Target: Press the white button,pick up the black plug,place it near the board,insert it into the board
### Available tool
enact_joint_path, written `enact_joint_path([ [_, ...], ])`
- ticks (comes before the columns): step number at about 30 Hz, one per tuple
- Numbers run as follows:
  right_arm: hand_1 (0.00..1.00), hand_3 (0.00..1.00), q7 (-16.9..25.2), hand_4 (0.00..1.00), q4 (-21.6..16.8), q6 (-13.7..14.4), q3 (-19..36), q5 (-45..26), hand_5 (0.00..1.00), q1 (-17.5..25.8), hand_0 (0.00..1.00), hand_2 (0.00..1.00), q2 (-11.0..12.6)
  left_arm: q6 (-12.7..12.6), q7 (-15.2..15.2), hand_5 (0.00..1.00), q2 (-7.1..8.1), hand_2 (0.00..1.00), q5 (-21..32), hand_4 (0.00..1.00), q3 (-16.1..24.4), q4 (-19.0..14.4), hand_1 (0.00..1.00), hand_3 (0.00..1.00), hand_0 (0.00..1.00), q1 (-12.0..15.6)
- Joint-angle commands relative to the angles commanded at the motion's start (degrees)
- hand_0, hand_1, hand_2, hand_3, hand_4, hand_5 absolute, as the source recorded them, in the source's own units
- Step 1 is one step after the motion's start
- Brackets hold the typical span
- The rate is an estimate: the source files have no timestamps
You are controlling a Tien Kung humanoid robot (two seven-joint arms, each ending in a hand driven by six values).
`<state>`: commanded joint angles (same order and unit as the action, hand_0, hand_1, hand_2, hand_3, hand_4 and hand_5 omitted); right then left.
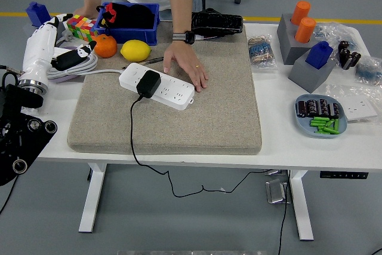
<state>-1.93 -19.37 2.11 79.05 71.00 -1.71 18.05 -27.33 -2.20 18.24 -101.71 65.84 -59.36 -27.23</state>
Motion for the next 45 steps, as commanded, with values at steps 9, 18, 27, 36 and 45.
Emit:
enact_joint_path([
  [9,0.619,0.596,0.01,0.653,0.31,0.03,0.22,-0.08,0.344,-0.13,0.744,0.597,0.26,0.92,-0.45,0.516,0.87,0.839,0.44,0.839,6.98,-2.34,0.887,0.833,0.899,3.28],
  [18,0.619,0.596,0.08,0.653,0.72,0.1,0.95,0.02,0.344,-0.18,0.745,0.6,0.49,1.94,-0.15,0.515,1.85,0.833,0.65,0.833,11.91,-3.51,0.883,0.829,0.897,5.07],
  [27,0.62,0.596,0.05,0.653,0.7,0.08,1.75,0.15,0.345,-0.55,0.745,0.598,0.64,2.62,0.0,0.51,2.88,0.833,1.72,0.83,14.4,-3.7,0.88,0.827,0.898,5.85],
  [36,0.621,0.596,0.23,0.663,0.49,0.01,3.32,0.55,0.354,-0.95,0.746,0.605,0.88,2.82,-0.03,0.5,2.54,0.832,1.29,0.824,15.76,-5.02,0.879,0.824,0.898,6.25],
  [45,0.621,0.597,0.35,0.664,0.62,-0.11,4.78,1.11,0.357,-1.43,0.746,0.606,0.94,2.86,-0.1,0.499,2.88,0.831,0.96,0.821,17.3,-6.14,0.878,0.824,0.898,6.45],
])
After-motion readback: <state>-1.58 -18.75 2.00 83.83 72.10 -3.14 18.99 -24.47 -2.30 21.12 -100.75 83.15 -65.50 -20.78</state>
